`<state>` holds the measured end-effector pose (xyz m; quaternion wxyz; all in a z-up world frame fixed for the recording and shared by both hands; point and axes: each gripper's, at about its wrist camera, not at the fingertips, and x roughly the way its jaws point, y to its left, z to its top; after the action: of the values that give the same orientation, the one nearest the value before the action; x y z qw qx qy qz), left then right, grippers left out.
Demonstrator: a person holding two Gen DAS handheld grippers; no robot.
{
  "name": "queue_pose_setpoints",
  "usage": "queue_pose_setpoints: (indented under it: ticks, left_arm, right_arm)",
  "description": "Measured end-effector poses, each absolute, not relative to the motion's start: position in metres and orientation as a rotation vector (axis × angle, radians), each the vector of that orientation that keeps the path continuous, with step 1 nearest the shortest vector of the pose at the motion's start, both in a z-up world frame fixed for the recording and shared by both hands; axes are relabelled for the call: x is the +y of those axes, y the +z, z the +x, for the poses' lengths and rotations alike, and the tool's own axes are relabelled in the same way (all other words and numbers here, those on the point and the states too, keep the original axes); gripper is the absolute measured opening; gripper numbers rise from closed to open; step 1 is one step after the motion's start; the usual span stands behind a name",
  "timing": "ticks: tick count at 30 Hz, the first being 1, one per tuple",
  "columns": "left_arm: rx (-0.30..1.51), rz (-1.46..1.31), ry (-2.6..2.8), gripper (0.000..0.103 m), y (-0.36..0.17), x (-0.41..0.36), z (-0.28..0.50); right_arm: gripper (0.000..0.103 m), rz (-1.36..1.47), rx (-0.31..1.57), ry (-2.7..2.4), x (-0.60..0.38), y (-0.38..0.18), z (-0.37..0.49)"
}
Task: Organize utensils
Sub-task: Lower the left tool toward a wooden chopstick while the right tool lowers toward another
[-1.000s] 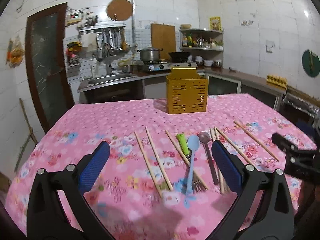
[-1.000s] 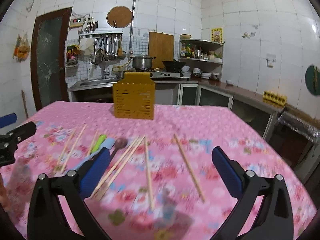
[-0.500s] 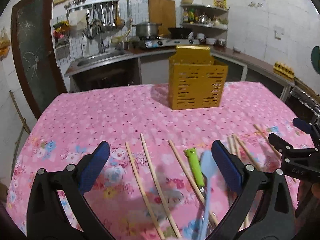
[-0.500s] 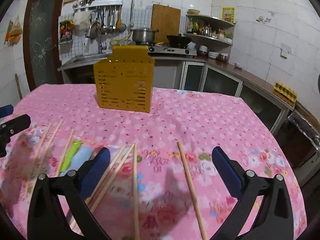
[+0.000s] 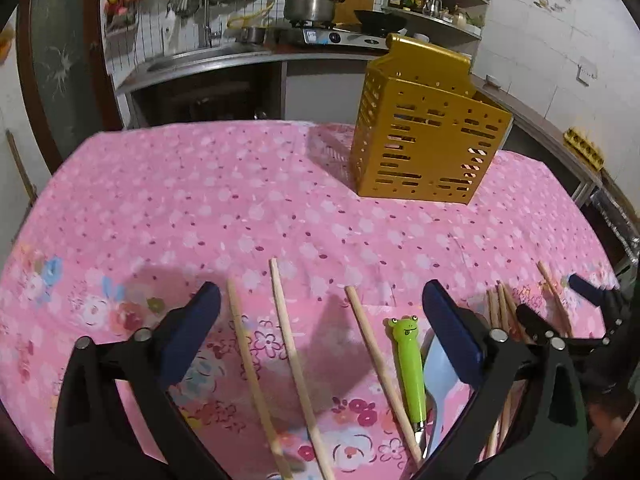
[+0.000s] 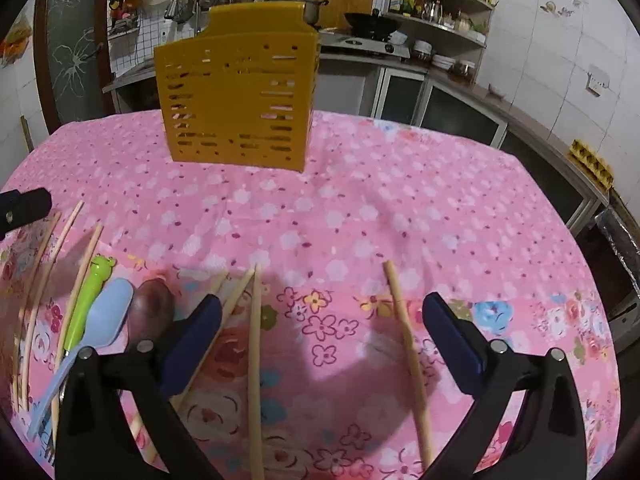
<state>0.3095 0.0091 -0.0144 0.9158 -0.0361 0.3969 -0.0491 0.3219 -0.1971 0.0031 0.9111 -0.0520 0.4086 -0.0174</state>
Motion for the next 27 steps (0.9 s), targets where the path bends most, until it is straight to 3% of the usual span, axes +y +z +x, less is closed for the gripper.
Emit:
queue_pose_setpoints:
  ticks: [2, 4, 8, 12, 16, 18, 23, 27]
  left_arm:
    - [0.832, -0.073, -0.1, 0.082, -0.019, 0.008, 0.312]
    - [0.845, -0.064, -0.102, 0.08, -0.024, 0.006, 0.313]
    - [0.861, -0.063, -0.109, 0.075, -0.031, 0.005, 0.315]
    - [0.9, -0.085, -0.131, 0.058, -0.039, 0.007, 0.318]
    - [0.915, -0.081, -0.137, 0.051, -0.042, 0.005, 0.321]
    - [0.937, -0.081, -0.142, 0.041, -0.045, 0.003, 0.324]
    - [0.971, -0.103, -0.121, 0.034, -0.052, 0.006, 0.329]
    - [0.953, -0.111, -0.112, 0.034, -0.047, 0.011, 0.327]
  right_arm:
    - [0.085, -0.107, 0.862, -0.027, -0.197, -0.001, 0.324]
    - [0.082, -0.103, 0.874, -0.028, -0.198, -0.005, 0.326]
    - [0.068, -0.075, 0.898, -0.015, -0.201, -0.008, 0.329]
    - [0.062, -0.048, 0.91, 0.002, -0.202, -0.01, 0.331]
    - [0.057, -0.046, 0.916, 0.0, -0.199, -0.01, 0.333]
    - [0.052, -0.043, 0.92, 0.002, -0.197, -0.01, 0.335]
    - [0.04, -0.028, 0.928, -0.001, -0.194, -0.009, 0.338]
    - [0.039, -0.021, 0.929, 0.0, -0.194, -0.008, 0.34]
